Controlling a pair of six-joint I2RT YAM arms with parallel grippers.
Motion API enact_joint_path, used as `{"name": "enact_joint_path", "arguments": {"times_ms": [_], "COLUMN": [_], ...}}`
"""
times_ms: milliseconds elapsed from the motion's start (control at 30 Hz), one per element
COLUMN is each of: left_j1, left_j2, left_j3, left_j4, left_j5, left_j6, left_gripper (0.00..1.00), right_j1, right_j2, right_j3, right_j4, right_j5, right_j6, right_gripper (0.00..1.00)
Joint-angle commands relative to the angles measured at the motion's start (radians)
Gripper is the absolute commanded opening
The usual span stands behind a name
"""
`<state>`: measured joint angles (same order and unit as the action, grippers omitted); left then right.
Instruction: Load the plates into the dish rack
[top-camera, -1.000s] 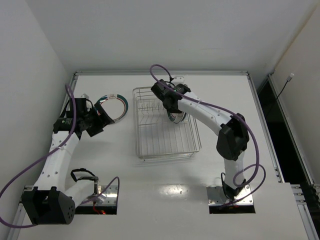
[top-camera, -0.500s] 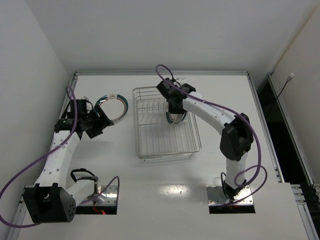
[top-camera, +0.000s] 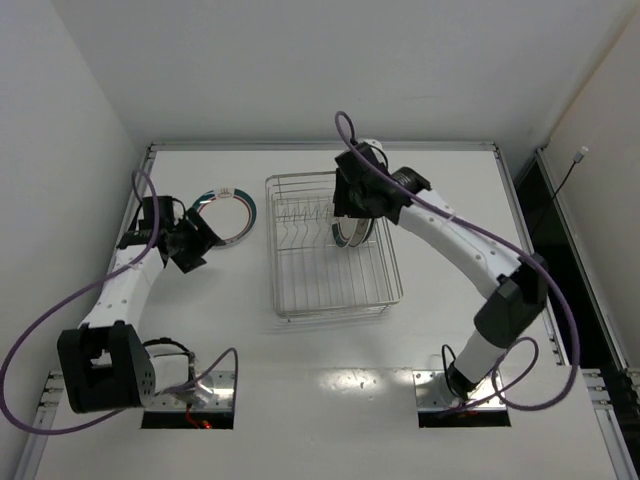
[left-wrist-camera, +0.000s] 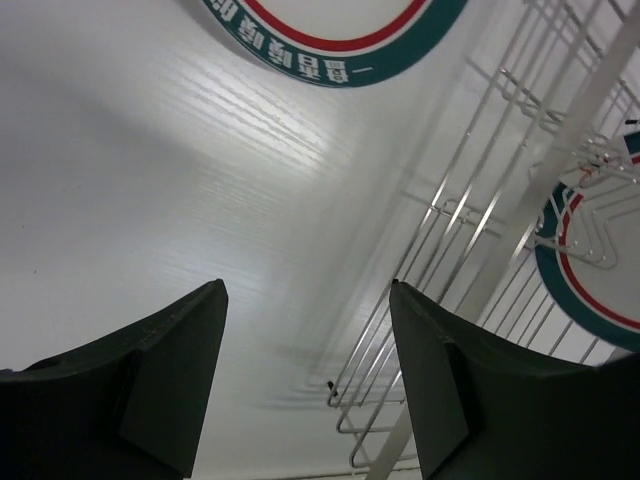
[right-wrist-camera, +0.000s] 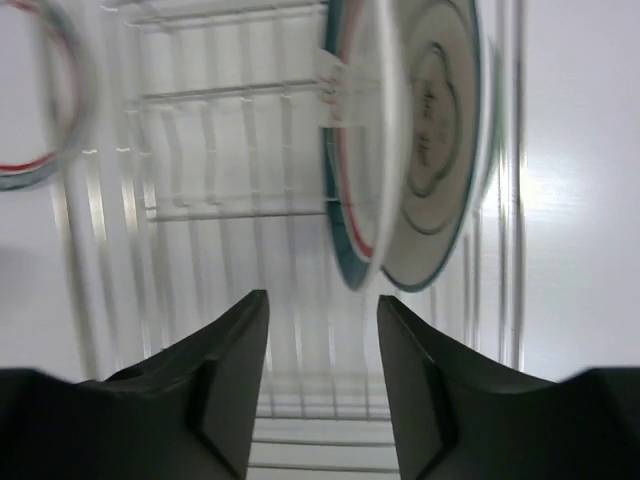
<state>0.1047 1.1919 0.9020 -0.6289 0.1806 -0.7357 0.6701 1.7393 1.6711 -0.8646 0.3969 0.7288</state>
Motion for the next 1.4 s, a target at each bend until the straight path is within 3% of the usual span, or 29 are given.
{"name": "enact_joint_path", "arguments": {"times_ms": [0,100,233,333,433,533,767,900,933,967,1133,1367], "left_j1": [0.05,0.092,0.127,0.127,0.138,0.147,0.158,0.158,0.158,0.158,0.179,0.213], "left_j2": [0.073,0.136,0.149,0.199,0.297,0.383,0.526,0.554,0.554,0.563,0.584,0.454], "left_j3": [-0.061,-0.155,-0.27,-0.288,-0.233,-0.2,-0.169,-0.16,-0.16,-0.15,-0.12,-0.026], "left_j4": [0.144,0.308,0.601,0.727,0.747,0.819,0.877,0.888,0.888,0.888,0.831,0.772], "left_j5": [0.088,0.16,0.175,0.146,0.114,0.114,0.114,0.114,0.103,0.103,0.094,0.151], "left_j6": [-0.057,-0.129,-0.264,-0.303,-0.315,-0.347,-0.387,-0.387,-0.387,-0.387,-0.353,-0.334], "left_gripper": [0.63,0.63,0.63,0.63,0.63,0.63,0.52,0.27,0.08,0.04,0.0,0.0], "right_j1": [0.002,0.002,0.002,-0.009,-0.018,-0.018,-0.027,-0.046,-0.046,-0.046,-0.064,-0.073], "right_j2": [-0.151,-0.276,-0.317,-0.34,-0.379,-0.402,-0.42,-0.468,-0.478,-0.478,-0.507,-0.569], "right_j3": [-0.118,-0.221,-0.231,-0.255,-0.316,-0.35,-0.329,-0.347,-0.347,-0.356,-0.389,-0.5], "right_j4": [0.237,0.375,0.388,0.388,0.458,0.504,0.49,0.49,0.49,0.49,0.509,0.656], "right_j5": [-0.174,-0.311,-0.388,-0.443,-0.489,-0.489,-0.487,-0.477,-0.468,-0.467,-0.486,-0.523], "right_j6": [-0.115,-0.16,-0.212,-0.223,-0.223,-0.195,-0.186,-0.186,-0.186,-0.186,-0.135,-0.126], "right_gripper": [0.46,0.52,0.58,0.58,0.59,0.67,0.74,0.74,0.74,0.74,0.66,0.65]}}
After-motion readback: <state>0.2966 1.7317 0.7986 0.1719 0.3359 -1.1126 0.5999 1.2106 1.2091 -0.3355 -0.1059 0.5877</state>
